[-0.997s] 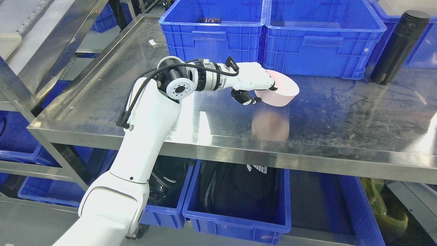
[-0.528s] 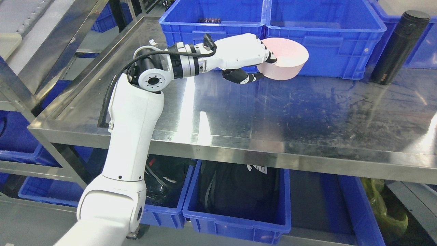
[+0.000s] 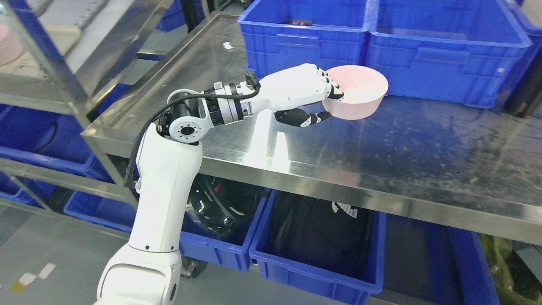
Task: Stack pink IKEA bowl on shelf middle layer
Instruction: 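Hold the pink bowl up with the left hand while the robot turns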
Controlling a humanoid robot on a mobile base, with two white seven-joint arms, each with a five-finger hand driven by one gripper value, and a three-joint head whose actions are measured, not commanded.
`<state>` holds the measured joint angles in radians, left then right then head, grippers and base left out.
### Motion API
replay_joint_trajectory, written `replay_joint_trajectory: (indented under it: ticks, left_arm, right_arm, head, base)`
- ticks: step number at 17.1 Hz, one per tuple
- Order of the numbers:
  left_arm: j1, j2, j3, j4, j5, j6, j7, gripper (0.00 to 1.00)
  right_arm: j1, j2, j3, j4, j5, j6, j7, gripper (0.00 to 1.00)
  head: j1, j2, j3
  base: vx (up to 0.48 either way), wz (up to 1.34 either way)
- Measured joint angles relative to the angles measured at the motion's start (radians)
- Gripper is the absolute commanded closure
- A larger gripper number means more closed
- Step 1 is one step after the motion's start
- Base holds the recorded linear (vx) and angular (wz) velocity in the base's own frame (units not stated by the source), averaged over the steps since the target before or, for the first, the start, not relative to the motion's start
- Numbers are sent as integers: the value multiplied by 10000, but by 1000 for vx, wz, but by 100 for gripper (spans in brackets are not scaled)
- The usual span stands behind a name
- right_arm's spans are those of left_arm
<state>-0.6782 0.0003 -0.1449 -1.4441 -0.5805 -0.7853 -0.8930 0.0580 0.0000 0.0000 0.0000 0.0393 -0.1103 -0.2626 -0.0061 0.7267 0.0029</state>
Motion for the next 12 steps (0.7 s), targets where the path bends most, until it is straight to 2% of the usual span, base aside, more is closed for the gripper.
replay_joint_trajectory:
  ticks: [12]
  left_arm:
    - [630, -3, -119, -516, 146, 0, 295, 99]
  right_arm:
    - [4, 0, 0, 0, 0, -48, 0, 0]
  head:
    - [0, 0, 0]
  base:
    - [-93, 670]
